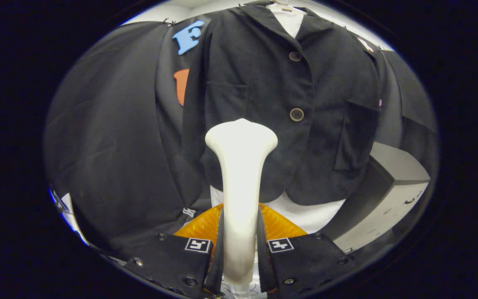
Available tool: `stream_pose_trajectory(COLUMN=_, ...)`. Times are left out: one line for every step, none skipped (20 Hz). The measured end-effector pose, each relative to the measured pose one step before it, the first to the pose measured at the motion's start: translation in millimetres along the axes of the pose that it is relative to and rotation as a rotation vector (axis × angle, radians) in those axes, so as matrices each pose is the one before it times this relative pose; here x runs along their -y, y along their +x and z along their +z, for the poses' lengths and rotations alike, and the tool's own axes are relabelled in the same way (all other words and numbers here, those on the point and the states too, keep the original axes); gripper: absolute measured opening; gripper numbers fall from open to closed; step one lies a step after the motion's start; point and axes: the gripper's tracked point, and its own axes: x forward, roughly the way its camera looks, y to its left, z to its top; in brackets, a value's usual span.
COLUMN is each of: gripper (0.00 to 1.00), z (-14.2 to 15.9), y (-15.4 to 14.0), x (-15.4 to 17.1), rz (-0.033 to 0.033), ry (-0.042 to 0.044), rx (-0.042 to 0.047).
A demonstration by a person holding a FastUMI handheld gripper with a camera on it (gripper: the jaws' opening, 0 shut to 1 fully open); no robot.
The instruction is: Iron the clothes twice with a garment steamer, once on the left side and once on the right side.
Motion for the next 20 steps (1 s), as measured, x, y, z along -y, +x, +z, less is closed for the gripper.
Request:
stream_pose_trajectory(gripper=0.37, z=-6.04, y=3.59, x=0.22, rz=0.00491, ry=-0.00017, rx=-0.01081)
stream_pose_trajectory(gripper=0.37, z=-6.79, y=1.88, x=0.41, rz=0.00461, ry=0.00275, rx=-0.01157)
stream_pose_trajectory(gripper=0.37, z=-6.75, y=4.03, x=0.52, rz=0.00511, ry=0.00188, rx=-0.00899)
stream_pose_trajectory(gripper=0.37, z=-11.05, y=3.73, x=0.7, rz=0.00081, ry=-0.00371, rx=-0.00884)
stream_pose_trajectory(gripper=0.37, z=-8.68, y=0.43, x=0.68, rz=0.00096, ry=-0.00276, rx=-0.0076)
stream_pose_trajectory(gripper=0.37, z=-10.33, y=1.8, x=0.3, rz=0.00381, ry=-0.00534, rx=-0.00989)
stream_pose_trajectory(gripper=0.37, z=-10.06, y=1.44, x=0.92, rz=0.0038, ry=-0.00482, rx=-0.01567)
stream_pose_trajectory(gripper=0.37, z=-10.83, y=1.98, x=2.61, rz=0.00542, ry=0.00222, rx=-0.01502)
stream_pose_trajectory(gripper=0.37, z=-7.33, y=2.37, x=1.17, rz=0.0027, ry=0.0075, rx=-0.01131)
stream_pose_trajectory(gripper=0.37, z=-3.46, y=1.86, x=0.82, rz=0.00419, ry=0.00632, rx=-0.00861)
stream_pose_trajectory(gripper=0.37, z=0.8, y=0.53, x=0.27, rz=0.00521, ry=0.00366, rx=-0.00005)
stream_pose_trajectory(gripper=0.37, z=0.79, y=-0.72, x=0.49, rz=0.00531, ry=0.00116, rx=0.00116)
stream_pose_trajectory(gripper=0.37, z=3.67, y=-4.01, x=0.14, rz=0.00753, ry=0.00759, rx=0.00366)
stream_pose_trajectory(gripper=0.37, z=1.93, y=-5.61, x=2.45, rz=0.00698, ry=0.00412, rx=0.00666)
stream_pose_trajectory(gripper=0.37, z=4.29, y=-7.2, x=3.37, rz=0.00208, ry=0.00148, rx=0.00672)
stream_pose_trajectory(gripper=0.37, z=5.32, y=-7.74, x=3.73, rz=0.00545, ry=0.00463, rx=0.0112)
stream_pose_trajectory(gripper=0.37, z=7.82, y=-7.82, x=3.97, rz=0.0051, ry=0.00401, rx=0.01244)
stream_pose_trajectory(gripper=0.37, z=9.03, y=-9.54, x=4.47, rz=0.00302, ry=0.00358, rx=0.01228)
stream_pose_trajectory(gripper=0.37, z=9.48, y=-10.38, x=4.4, rz=0.00578, ry=0.00211, rx=0.01672)
stream_pose_trajectory(gripper=0.37, z=9.36, y=-12.09, x=5.68, rz=0.00227, ry=0.00297, rx=0.01714)
